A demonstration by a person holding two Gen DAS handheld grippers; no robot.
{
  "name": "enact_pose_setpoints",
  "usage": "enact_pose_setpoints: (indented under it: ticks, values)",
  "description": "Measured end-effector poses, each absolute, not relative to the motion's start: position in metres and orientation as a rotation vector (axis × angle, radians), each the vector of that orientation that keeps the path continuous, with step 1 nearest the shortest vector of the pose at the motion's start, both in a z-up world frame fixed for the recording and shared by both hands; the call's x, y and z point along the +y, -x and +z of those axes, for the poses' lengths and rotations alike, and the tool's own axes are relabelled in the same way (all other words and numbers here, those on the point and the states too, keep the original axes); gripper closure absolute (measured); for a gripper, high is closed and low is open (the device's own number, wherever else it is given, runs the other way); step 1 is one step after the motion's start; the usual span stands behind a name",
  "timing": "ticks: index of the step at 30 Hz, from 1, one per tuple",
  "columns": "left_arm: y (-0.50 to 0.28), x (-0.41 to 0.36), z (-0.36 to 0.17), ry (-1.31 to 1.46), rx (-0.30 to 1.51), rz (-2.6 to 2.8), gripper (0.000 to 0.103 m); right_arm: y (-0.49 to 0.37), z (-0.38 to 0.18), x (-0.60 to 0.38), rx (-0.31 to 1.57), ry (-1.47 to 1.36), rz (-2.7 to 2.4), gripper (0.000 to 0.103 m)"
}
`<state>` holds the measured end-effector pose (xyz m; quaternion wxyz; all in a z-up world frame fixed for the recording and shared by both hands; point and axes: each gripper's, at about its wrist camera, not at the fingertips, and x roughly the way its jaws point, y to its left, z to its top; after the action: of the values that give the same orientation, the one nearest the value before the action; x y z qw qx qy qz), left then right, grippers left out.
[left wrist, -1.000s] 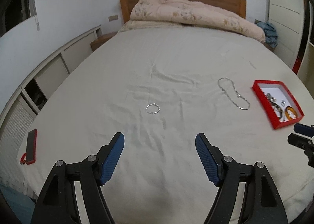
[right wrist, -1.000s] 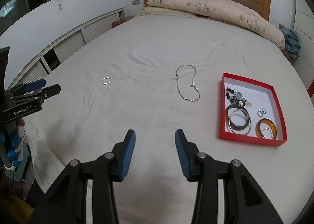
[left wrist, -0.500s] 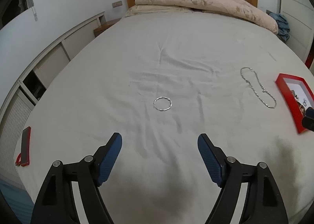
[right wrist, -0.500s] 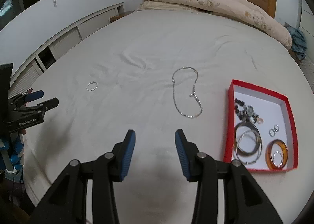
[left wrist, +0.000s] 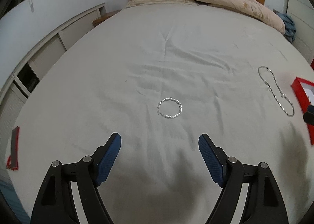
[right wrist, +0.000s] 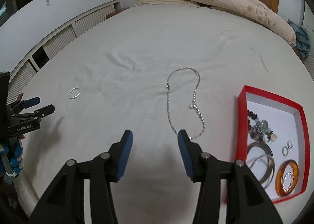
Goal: Organize jewelry
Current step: 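Grasp the silver chain necklace with the right tool while the left tool grasps the twisted silver ring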
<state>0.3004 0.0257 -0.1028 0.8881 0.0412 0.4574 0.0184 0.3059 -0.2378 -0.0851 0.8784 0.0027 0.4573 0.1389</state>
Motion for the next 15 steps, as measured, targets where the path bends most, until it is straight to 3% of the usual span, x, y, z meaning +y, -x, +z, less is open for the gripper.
enact_pose_setpoints:
  ticks: [15]
  values:
    - [-0.353, 0.028, -0.137, -0.06, 0.997, -0.015, 0.023, -0.351, -0.115, -0.242, 0.979, -0.013, 0.276, 0.052]
